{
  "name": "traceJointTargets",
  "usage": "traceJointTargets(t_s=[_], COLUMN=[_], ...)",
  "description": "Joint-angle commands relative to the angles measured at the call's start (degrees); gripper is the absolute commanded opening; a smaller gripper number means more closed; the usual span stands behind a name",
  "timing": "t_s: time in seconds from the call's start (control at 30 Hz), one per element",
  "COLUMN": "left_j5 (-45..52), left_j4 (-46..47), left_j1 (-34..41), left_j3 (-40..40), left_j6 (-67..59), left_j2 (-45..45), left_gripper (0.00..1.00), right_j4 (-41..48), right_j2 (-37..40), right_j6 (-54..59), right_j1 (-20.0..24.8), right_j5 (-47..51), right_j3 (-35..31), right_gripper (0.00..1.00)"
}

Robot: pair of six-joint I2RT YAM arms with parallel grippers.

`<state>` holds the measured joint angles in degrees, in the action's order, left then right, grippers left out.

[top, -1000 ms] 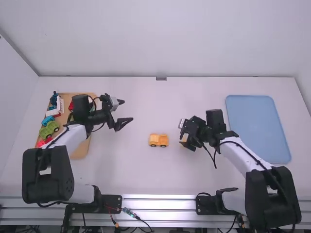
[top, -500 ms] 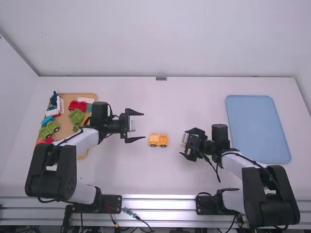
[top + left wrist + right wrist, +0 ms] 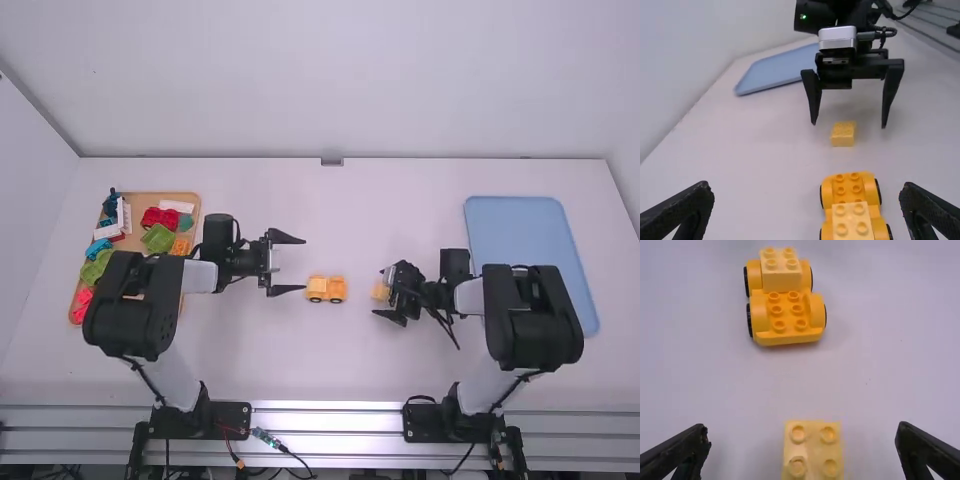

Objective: Assemble lego blocks to make yellow taxi

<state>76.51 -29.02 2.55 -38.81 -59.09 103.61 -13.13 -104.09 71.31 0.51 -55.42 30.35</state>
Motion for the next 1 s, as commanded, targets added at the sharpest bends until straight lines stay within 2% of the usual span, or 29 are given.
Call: traceJointTargets(t_s=[0.0, 0.23, 0.43, 0.53, 0.6, 0.67, 0.7, 0.73, 0.97], left_j5=[2.0, 2.1, 2.0, 2.0, 2.1, 2.1, 2.1, 2.1, 2.1], left_j4=[0.2, 0.9, 1.3, 1.3, 1.2, 1.1, 1.1, 1.1, 1.1], left_j1=[0.5, 0.5, 0.5, 0.5, 0.5, 0.5, 0.5, 0.5, 0.5], left_j3=[0.6, 0.6, 0.6, 0.6, 0.6, 0.6, 0.6, 0.6, 0.6], left_j6=[1.6, 1.5, 1.6, 1.5, 1.5, 1.5, 1.5, 1.5, 1.5], left_j2=[0.5, 0.5, 0.5, 0.5, 0.5, 0.5, 0.5, 0.5, 0.5], left_gripper=[0.99, 0.99, 0.99, 0.99, 0.99, 0.99, 0.99, 0.99, 0.99], right_j4=[1.6, 1.9, 1.8, 1.8, 1.8, 1.9, 1.9, 1.7, 1.9], right_j2=[-2.8, -10.0, -10.8, -10.8, -10.8, -10.8, -10.8, -10.8, -10.8], right_j6=[3.9, 4.0, 4.0, 3.9, 3.9, 3.9, 3.9, 3.4, 3.5], right_j1=[0.8, 1.4, 1.3, 1.5, 1.6, 1.3, 1.2, 0.9, 0.6], right_j5=[-4.2, -8.4, -8.9, -8.0, -6.5, -5.7, -5.6, -5.1, -3.1], right_j3=[2.8, 6.6, 6.4, 6.0, 5.7, 5.5, 5.5, 5.4, 5.3], right_gripper=[0.97, 0.92, 0.87, 0.82, 0.73, 0.59, 0.59, 0.53, 0.47])
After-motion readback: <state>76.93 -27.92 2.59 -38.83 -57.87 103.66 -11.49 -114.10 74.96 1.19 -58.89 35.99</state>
